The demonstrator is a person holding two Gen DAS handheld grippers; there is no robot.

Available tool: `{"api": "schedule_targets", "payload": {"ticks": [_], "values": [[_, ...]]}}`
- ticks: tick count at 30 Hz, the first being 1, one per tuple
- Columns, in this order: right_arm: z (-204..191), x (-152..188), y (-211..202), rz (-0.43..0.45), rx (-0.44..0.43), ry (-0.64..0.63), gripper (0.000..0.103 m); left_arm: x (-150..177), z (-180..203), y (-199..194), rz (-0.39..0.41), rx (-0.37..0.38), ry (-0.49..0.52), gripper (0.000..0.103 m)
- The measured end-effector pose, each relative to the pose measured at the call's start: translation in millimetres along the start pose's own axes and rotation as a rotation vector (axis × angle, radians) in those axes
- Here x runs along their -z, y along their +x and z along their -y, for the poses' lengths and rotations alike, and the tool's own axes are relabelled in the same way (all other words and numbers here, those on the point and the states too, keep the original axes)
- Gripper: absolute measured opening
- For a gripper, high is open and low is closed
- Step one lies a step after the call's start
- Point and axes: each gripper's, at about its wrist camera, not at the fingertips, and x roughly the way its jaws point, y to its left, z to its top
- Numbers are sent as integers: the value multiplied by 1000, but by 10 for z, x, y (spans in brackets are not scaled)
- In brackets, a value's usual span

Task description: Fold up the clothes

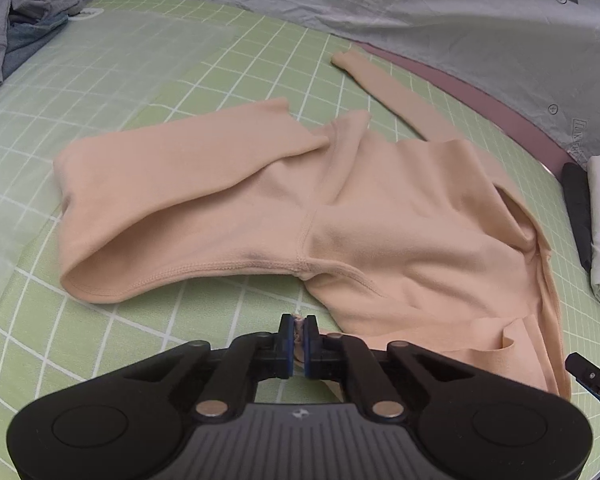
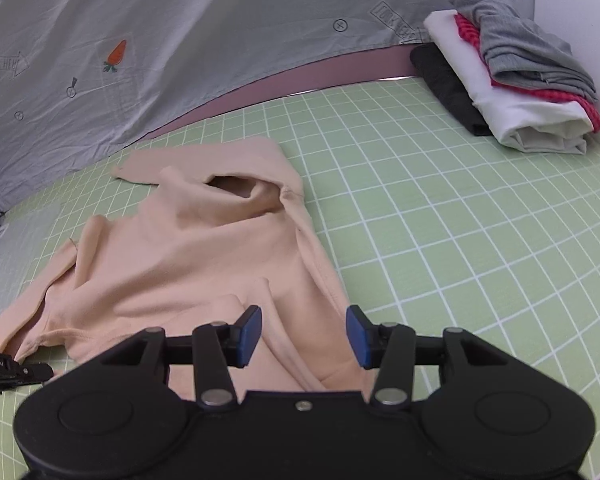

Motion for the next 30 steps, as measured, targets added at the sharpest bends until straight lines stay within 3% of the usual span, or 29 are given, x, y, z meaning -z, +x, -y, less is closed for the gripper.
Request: {"api": "schedule_targets", "payload": {"ticks": [6, 13, 20, 22, 23, 24, 27, 30], "values": [[-92, 115, 7, -26, -21, -45, 45, 331, -93, -565, 69, 20, 59, 4], [-147, 269, 69, -63, -34, -93, 46, 859, -425, -526, -102, -32, -18, 4], [-234, 262, 211, -73, -14, -156, 54, 915, -556, -643, -75, -81, -28, 4], [-217, 255, 278, -93, -31, -158, 37, 890, -594, -676, -61, -81, -48, 5], [-207, 255, 300, -102, -40, -158, 19, 864, -600, -688, -52, -87, -52, 5], [-190, 262, 283, -105, -48, -148, 11, 834, -597, -691, -46, -91, -49, 6], [-94, 302, 82, -69, -52, -106, 4, 725, -567, -682, -27, -99, -38, 15], [32, 399, -124, -49, -24, -78, 3, 611, -537, -631, -13, -96, -41, 23]]}}
